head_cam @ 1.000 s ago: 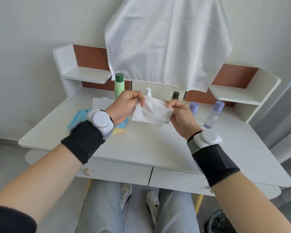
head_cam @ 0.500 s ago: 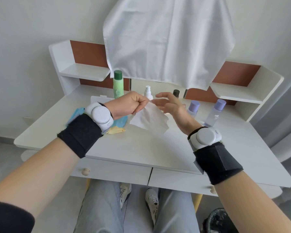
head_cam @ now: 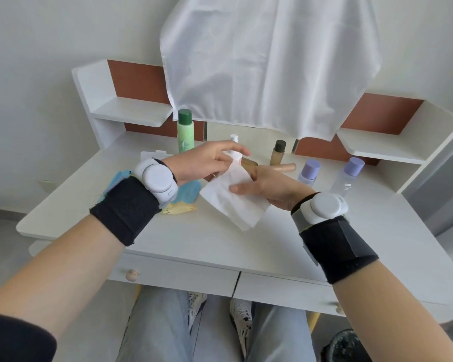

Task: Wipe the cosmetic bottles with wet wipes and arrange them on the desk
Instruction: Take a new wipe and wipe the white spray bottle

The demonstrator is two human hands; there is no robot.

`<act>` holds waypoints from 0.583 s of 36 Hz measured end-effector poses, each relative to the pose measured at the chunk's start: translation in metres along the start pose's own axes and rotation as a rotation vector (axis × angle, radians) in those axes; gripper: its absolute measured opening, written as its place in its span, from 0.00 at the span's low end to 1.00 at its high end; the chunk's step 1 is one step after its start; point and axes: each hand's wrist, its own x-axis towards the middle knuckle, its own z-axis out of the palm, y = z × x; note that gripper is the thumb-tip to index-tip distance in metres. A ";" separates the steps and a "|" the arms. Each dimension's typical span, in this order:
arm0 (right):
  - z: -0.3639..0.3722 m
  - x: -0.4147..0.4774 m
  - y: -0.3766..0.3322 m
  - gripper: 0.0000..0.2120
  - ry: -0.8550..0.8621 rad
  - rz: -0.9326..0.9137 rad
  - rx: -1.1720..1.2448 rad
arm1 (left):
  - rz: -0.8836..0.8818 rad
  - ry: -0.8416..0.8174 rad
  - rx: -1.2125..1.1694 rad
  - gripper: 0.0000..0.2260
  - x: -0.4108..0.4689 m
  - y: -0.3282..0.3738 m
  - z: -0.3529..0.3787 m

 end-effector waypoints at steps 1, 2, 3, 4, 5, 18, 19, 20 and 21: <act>0.000 0.000 0.001 0.07 -0.006 0.011 0.019 | -0.016 0.066 -0.041 0.17 0.001 -0.002 0.000; 0.000 -0.001 0.002 0.05 -0.009 0.017 0.050 | -0.031 0.135 -0.081 0.13 0.002 -0.004 0.001; 0.000 -0.001 0.004 0.04 -0.003 0.019 0.092 | -0.051 0.207 -0.118 0.10 0.005 -0.007 0.001; 0.000 -0.002 0.005 0.04 0.006 0.019 0.138 | -0.067 0.271 -0.159 0.08 0.006 -0.008 0.001; 0.000 -0.002 0.007 0.04 0.016 0.020 0.183 | -0.083 0.329 -0.192 0.08 0.008 -0.010 0.000; 0.005 0.009 0.032 0.16 0.158 -0.038 0.724 | -0.070 0.717 -0.070 0.10 0.038 -0.029 0.010; 0.004 0.010 0.033 0.15 0.200 -0.048 0.734 | -0.085 0.719 -0.073 0.12 0.041 -0.031 0.013; 0.002 0.011 0.034 0.15 0.252 -0.058 0.749 | -0.106 0.715 -0.088 0.14 0.045 -0.032 0.016; 0.003 0.012 0.034 0.14 0.309 -0.064 0.761 | -0.130 0.703 -0.114 0.16 0.045 -0.033 0.018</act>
